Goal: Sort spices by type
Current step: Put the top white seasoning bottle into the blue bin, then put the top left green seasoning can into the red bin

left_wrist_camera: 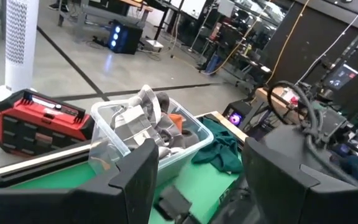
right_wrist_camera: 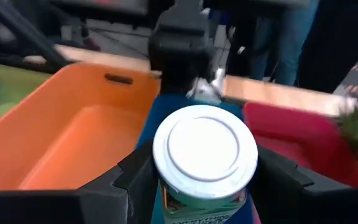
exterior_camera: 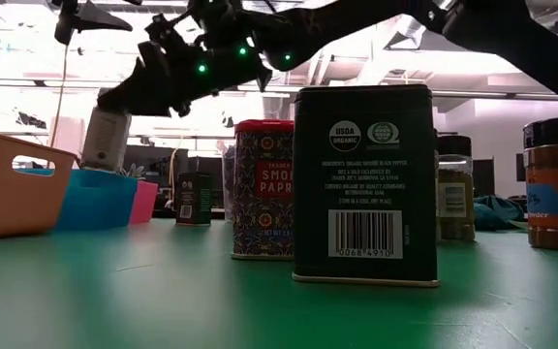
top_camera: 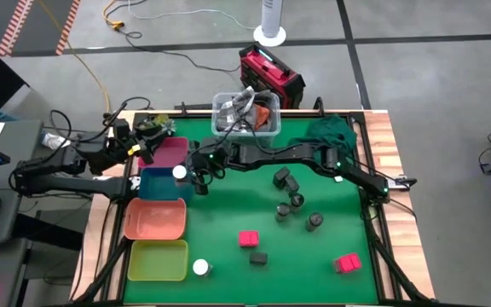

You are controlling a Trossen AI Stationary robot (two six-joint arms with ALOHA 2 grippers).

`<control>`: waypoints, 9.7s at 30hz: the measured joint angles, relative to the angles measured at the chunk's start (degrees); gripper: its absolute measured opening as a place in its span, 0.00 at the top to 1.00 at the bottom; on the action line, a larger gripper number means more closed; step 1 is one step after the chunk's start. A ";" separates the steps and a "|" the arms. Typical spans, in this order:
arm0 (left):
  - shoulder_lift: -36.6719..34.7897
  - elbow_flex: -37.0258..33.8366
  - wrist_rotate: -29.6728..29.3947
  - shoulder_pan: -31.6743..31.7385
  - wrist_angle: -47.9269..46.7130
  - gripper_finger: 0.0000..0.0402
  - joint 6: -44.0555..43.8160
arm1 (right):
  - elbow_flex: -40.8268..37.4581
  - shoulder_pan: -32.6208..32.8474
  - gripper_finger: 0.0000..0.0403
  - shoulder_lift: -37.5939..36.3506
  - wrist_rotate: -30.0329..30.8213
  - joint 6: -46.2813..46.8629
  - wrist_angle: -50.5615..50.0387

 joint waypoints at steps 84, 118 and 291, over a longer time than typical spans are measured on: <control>0.90 -0.02 -0.20 -0.02 -1.50 0.45 -0.49 | 7.89 -1.08 0.12 6.78 -1.66 0.60 -11.52; 0.87 -0.02 -0.24 -0.02 -8.92 0.45 -2.76 | 14.32 -4.33 0.02 3.06 -1.34 -2.40 -45.69; 4.57 -16.94 16.55 -0.07 -1.81 0.45 5.52 | 13.86 -6.32 0.57 -5.32 -0.37 -1.05 -52.34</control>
